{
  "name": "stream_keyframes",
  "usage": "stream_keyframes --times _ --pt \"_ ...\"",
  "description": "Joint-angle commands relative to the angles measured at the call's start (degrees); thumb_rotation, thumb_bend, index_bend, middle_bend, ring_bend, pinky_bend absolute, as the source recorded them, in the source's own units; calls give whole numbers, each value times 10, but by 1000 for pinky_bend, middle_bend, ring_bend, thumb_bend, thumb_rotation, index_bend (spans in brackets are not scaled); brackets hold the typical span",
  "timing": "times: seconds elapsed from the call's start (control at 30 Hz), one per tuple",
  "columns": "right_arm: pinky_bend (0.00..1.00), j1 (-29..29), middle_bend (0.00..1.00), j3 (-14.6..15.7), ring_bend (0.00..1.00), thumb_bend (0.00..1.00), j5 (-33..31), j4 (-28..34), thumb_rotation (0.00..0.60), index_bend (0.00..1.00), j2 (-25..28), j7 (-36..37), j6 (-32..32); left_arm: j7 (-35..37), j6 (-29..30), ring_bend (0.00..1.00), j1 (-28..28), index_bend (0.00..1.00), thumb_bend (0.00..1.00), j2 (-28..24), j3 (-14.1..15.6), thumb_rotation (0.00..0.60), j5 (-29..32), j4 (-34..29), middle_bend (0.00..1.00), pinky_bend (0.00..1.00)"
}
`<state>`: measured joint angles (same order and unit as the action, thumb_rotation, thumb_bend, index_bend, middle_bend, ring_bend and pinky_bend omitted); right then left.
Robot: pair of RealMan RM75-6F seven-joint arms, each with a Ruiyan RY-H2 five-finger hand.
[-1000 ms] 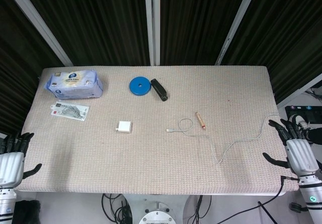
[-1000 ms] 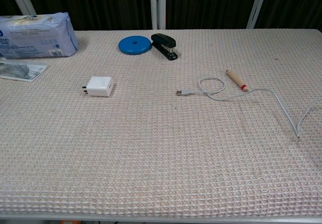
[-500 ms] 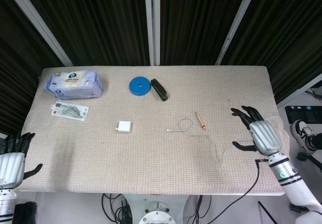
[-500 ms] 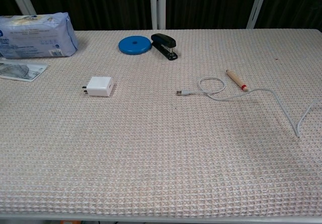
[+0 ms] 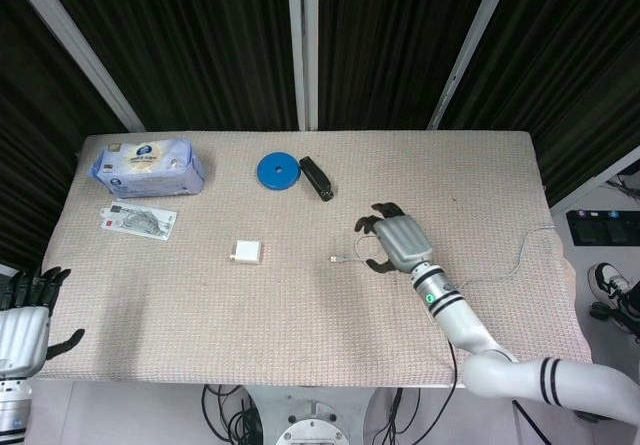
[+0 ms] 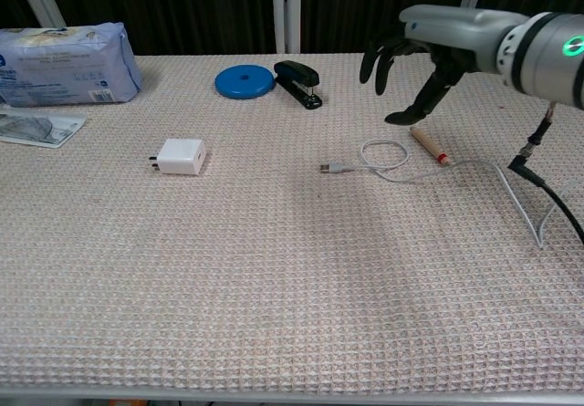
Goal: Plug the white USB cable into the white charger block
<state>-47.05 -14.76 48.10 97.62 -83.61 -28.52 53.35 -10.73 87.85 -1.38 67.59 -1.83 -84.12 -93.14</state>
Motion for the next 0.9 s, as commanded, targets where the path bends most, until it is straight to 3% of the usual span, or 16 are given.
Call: stream_keyframes --times 0.03,0.27,0.53,0.9 --pt "127 -54 375 8 122 203 -62 -47 600 370 -68 -83 24 0 -1 0 -1 142 124 1 0 600 0 1 101 0" --pt "128 -85 390 34 124 227 -100 -103 600 390 -133 -164 64 2 -9 0 -5 142 124 4 -1 600 1 5 101 0" --pt "143 -87 420 43 146 246 -116 -159 600 407 -175 -168 57 2 -16 0 -9 142 124 7 -2 600 5 7 102 0" --pt "153 -98 454 36 164 266 -135 -190 600 432 -206 -185 50 6 -21 0 -11 142 124 9 -3 600 8 13 101 0"
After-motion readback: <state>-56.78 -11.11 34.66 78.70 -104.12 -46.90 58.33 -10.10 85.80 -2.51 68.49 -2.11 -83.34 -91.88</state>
